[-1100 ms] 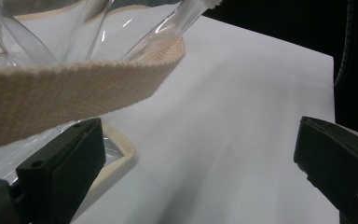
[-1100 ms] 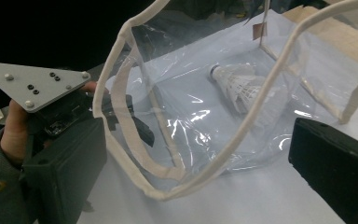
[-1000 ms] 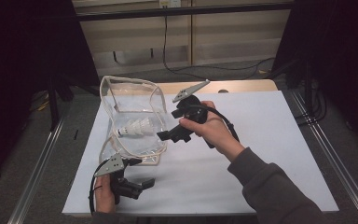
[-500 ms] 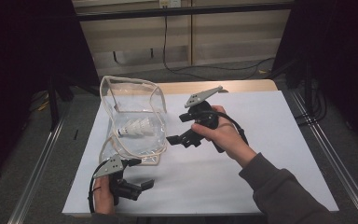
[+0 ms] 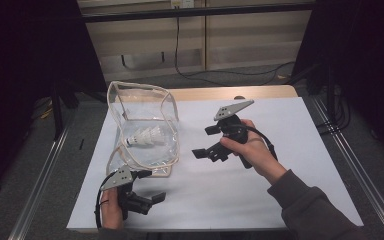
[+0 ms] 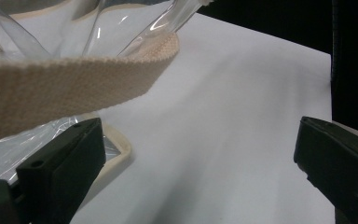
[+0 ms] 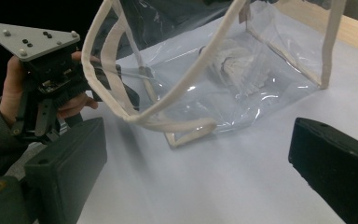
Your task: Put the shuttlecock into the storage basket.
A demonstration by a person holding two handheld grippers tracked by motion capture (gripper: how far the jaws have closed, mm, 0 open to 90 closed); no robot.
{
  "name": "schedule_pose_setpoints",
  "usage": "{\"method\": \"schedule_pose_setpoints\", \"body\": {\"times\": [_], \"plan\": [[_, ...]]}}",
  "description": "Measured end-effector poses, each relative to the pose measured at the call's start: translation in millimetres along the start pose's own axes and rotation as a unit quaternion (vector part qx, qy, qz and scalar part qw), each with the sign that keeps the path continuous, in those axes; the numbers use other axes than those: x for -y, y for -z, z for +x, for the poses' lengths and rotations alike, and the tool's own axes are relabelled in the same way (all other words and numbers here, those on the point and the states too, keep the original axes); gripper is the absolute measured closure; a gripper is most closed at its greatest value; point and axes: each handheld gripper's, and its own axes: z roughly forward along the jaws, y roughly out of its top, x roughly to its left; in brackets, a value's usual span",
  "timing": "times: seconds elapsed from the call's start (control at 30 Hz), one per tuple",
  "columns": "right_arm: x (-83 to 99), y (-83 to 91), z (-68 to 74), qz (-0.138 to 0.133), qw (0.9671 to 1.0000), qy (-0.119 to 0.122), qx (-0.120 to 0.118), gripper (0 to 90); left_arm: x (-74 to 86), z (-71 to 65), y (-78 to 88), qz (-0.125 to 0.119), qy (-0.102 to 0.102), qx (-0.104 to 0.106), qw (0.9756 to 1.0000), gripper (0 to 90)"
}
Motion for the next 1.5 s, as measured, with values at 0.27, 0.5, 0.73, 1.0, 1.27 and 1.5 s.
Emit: {"method": "schedule_pose_setpoints", "body": {"times": [0.27,0.5,0.73,1.0,1.27,1.5], "plan": [[16.3,9.1,-10.5,-0.002,1.0,-0.004,0.007,3.8,-0.1,-0.3,1.0,0.001,-0.002,0.0,1.0,2.2],[28.1,14.3,-16.3,-0.006,0.9999,-0.01,0.011,3.8,0.1,-0.5,0.2,0.001,-0.001,0.001,1.0,2.2],[38.0,18.2,-19.1,0.002,0.9998,-0.011,0.015,3.8,0.1,-0.3,0.5,0.001,-0.001,0.0,1.0,2.2],[47.0,20.8,-20.1,0.001,0.9998,-0.007,0.018,3.8,0.1,-0.3,0.3,0.001,-0.001,0.0,1.0,2.2],[62.5,28.1,-25.9,-0.001,0.9996,-0.016,0.024,3.8,0.0,-0.2,0.5,0.001,-0.001,0.0,1.0,2.2],[77.0,36.1,-29.6,-0.003,0.9993,-0.022,0.03,3.8,-0.3,-0.2,1.1,0.0,-0.002,0.0,1.0,2.2]]}}
